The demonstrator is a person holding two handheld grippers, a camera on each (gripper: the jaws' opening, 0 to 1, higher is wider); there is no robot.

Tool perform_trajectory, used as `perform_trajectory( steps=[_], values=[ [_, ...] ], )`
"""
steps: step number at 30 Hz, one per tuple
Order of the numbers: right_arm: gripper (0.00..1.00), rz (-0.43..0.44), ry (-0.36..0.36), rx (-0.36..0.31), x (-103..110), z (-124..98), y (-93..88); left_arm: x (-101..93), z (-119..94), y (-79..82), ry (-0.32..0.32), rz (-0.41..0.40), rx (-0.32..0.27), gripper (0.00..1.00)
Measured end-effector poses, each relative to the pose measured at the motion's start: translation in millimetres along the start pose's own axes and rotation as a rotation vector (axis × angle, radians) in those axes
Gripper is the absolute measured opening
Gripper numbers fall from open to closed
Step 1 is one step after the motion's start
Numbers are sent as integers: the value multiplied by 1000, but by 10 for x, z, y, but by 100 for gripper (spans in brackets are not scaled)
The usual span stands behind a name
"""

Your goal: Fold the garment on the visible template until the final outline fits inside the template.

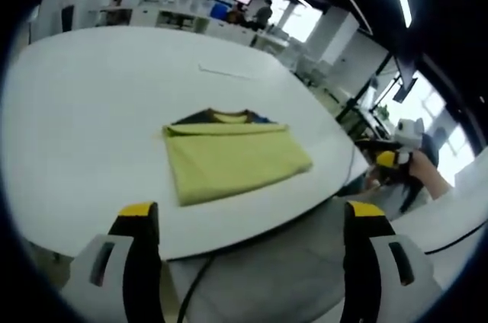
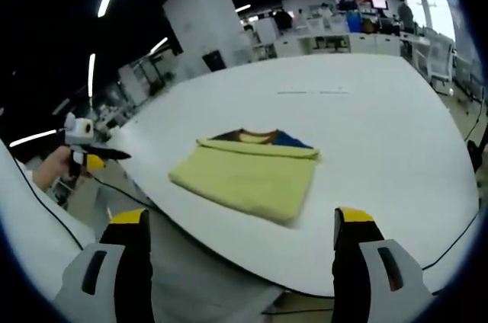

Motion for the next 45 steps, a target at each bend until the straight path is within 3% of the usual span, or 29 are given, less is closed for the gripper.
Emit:
perform_trajectory(
  steps=[16, 27, 45],
  values=[
    [96, 16, -7, 18, -83, 96, -3, 55, 109, 44, 4, -6, 14, 96],
    [95, 35, -23, 31, -241, 228, 42, 140, 317, 156, 2, -7, 33, 94],
    [88, 15, -26, 45, -479, 643, 249, 347, 612, 302, 10, -22, 57, 89]
  ],
)
Point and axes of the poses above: the point that each gripper's makers call its tool centre point, and the gripper's own axes: z roughly forward along the fingers, x roughly to its left, y roughly out of its top, the point moved 10 cm from there along -z, roughly backward along the fingers
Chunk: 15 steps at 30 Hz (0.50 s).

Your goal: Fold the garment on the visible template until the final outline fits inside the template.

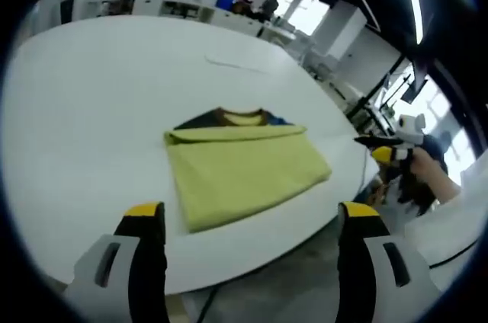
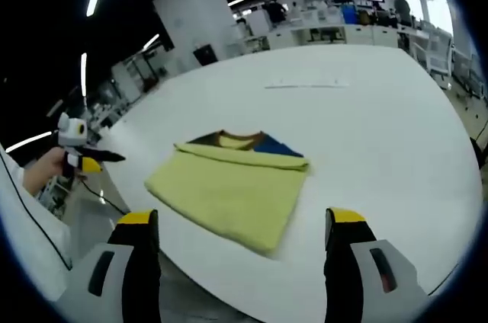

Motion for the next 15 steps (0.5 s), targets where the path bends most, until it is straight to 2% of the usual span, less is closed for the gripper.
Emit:
perform_trajectory(
  steps=[15],
  values=[
    [78, -16, -38, 17, -194, 234, 42, 227, 249, 112, 20, 9, 10, 82]
  ],
)
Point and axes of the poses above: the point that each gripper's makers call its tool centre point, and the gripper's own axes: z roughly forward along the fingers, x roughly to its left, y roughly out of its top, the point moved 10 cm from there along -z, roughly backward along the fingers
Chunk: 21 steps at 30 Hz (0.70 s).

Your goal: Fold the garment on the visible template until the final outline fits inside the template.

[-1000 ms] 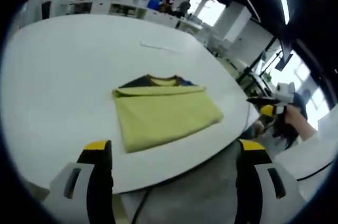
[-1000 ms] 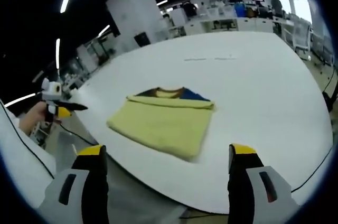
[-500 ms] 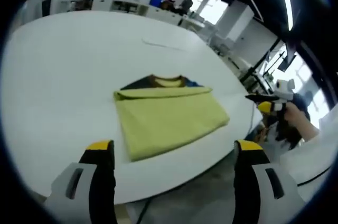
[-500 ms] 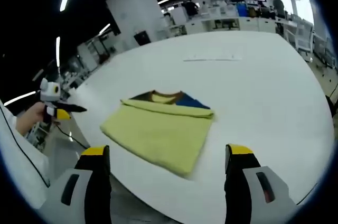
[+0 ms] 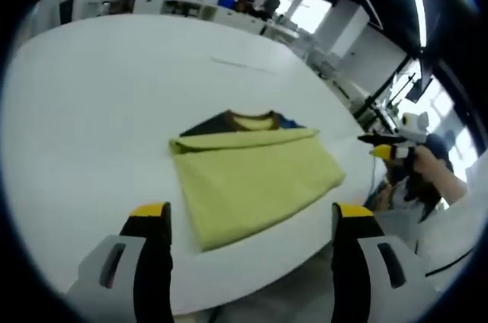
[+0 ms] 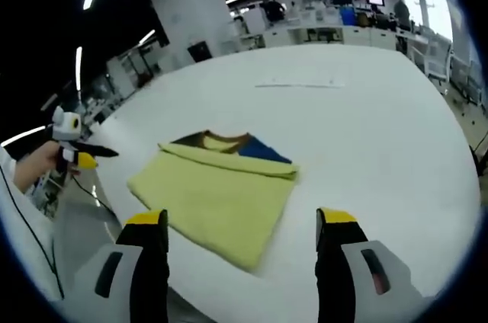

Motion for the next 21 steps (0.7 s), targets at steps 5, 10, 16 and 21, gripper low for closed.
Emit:
perform_trajectory(
  steps=[5, 10, 16, 21],
  values=[
    [74, 3, 0, 6, -34, 82, 9, 37, 55, 8, 5, -1, 9, 81],
    [71, -1, -5, 13, -82, 170, 20, 84, 117, 13, 12, 2, 24, 79],
    [66, -3, -11, 12, -143, 270, 35, 141, 201, 36, 28, 9, 35, 76],
    [63, -13, -23, 11, -186, 345, 43, 205, 282, 64, 48, 17, 38, 72]
  ],
)
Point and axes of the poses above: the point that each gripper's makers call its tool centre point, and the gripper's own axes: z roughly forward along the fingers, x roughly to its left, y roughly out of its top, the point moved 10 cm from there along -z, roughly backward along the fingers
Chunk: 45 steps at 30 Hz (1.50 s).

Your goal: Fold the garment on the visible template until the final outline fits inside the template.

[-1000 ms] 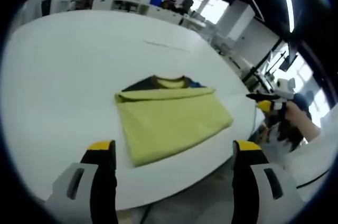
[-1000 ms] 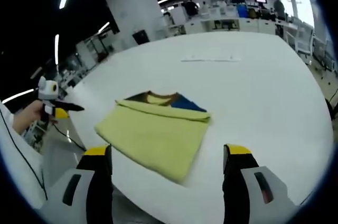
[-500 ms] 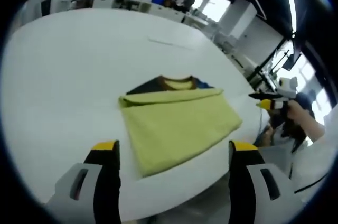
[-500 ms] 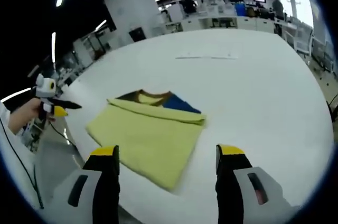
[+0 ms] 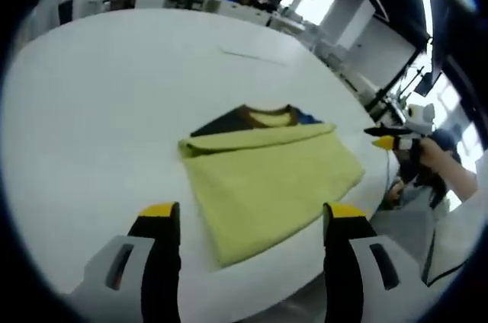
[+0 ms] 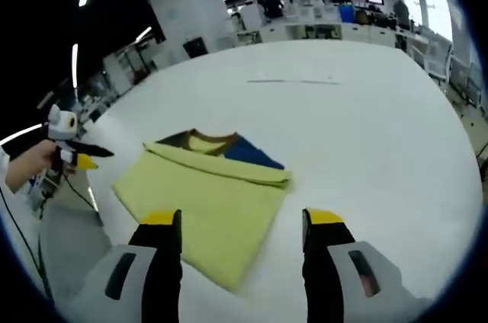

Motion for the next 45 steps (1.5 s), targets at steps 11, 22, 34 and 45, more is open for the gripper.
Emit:
perform_trajectory(
  steps=[11, 22, 34, 45],
  values=[
    [44, -11, -59, -23, -142, 156, -3, 121, 171, 83, 37, 5, -40, 58],
    [36, -11, -78, -19, -258, 336, 13, 251, 340, 151, 88, 20, -70, 45],
    [29, -15, -90, -9, -361, 454, 17, 399, 476, 202, 165, 47, -86, 33],
    [27, -26, -91, 0, -418, 530, 25, 538, 579, 250, 239, 72, -92, 20]
  ],
)
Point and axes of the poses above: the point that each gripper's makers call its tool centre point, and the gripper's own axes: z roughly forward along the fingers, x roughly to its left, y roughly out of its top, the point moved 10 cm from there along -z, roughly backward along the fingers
